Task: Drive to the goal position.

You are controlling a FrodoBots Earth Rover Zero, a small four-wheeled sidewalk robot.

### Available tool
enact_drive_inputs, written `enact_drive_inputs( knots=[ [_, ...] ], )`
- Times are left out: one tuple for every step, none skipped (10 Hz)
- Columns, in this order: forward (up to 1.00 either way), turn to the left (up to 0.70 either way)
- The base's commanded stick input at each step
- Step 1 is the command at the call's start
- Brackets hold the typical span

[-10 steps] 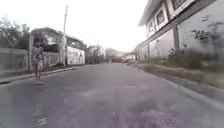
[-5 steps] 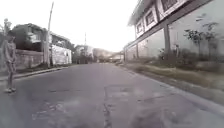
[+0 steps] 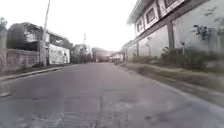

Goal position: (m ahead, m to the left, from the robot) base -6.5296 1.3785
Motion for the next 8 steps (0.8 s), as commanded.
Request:
enact_drive_inputs(
  knots=[
    [1.0, 0.0],
    [1.0, 0.0],
    [1.0, 0.0],
    [1.0, 0.0],
    [1.0, 0.0],
    [1.0, 0.0],
    [1.0, 0.0],
    [1.0, 0.0]
  ],
)
